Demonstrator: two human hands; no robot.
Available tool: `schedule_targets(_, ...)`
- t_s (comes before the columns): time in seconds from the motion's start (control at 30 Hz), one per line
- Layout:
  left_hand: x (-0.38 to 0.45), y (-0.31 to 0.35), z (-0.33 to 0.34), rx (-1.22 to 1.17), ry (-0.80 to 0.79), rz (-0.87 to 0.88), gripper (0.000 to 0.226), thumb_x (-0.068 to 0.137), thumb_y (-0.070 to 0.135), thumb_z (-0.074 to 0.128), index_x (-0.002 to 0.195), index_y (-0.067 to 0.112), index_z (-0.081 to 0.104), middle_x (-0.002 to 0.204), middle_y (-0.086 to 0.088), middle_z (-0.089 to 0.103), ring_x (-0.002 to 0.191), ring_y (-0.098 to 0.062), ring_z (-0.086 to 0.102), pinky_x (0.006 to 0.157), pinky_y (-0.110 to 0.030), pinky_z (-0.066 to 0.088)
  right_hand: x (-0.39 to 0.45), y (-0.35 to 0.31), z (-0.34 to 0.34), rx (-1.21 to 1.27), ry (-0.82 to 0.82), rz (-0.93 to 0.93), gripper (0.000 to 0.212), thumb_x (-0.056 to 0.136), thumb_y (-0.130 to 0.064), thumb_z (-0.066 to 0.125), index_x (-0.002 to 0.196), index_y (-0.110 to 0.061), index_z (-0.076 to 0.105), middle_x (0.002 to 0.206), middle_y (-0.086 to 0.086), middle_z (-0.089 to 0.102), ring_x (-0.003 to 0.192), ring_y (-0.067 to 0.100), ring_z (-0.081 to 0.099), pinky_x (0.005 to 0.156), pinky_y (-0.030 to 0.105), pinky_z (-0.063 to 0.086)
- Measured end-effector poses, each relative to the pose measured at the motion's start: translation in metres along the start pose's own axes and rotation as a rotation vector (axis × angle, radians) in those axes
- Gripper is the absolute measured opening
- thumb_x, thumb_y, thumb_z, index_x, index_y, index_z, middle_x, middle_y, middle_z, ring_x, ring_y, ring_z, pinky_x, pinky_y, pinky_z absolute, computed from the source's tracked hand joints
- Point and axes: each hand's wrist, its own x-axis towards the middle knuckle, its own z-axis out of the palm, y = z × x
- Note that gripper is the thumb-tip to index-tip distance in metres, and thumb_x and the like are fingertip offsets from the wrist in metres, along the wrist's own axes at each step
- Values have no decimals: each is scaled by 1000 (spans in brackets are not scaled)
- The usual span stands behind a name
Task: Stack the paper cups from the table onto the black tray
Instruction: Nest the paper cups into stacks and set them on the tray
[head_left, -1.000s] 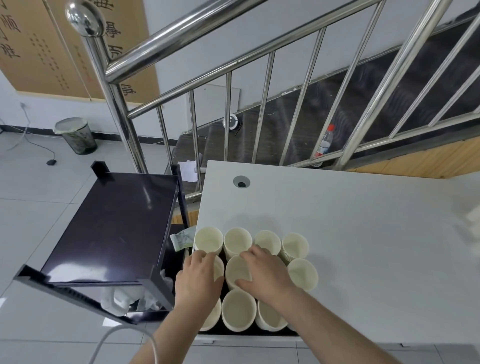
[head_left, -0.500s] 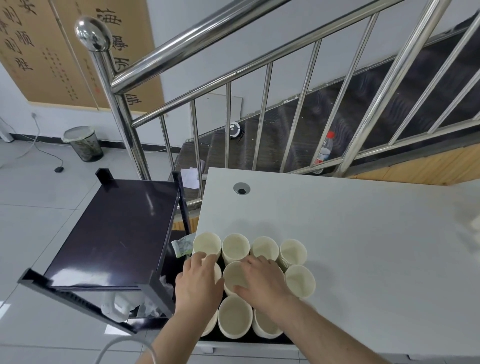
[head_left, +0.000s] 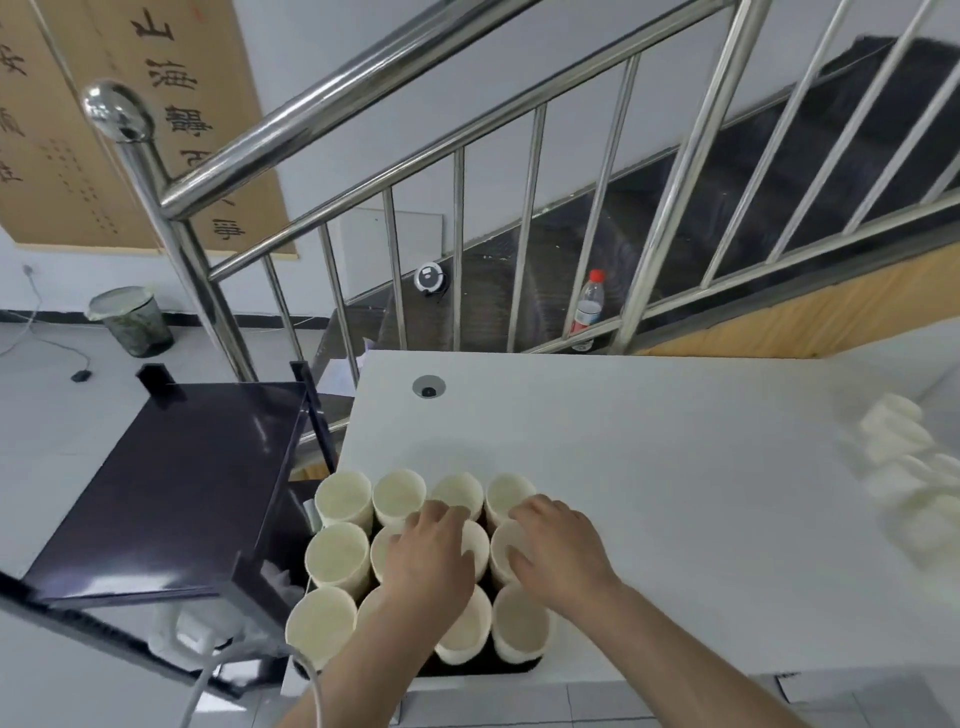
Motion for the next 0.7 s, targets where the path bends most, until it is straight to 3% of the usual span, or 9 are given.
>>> schedule_targets(0.43,-27,223,78,-53,-141,296,47,95,33,47,140,30,35,139,11,37,126,-13,40,100,-29,38,-165,216,-34,94,69,319,45,99,-39,43,142,-25,41,142,-11,40,127,10,42,102,24,34)
schedule_targets(0.7,-18,335,120,-44,-234,444,51,95,35,45,144,31,29,141,13,32,127,-10,38,99,-25,39,-224,324,-50,133,106,484,46,99,-38,44,144,-26,39,145,-11,37,130,9,39,100,23,37)
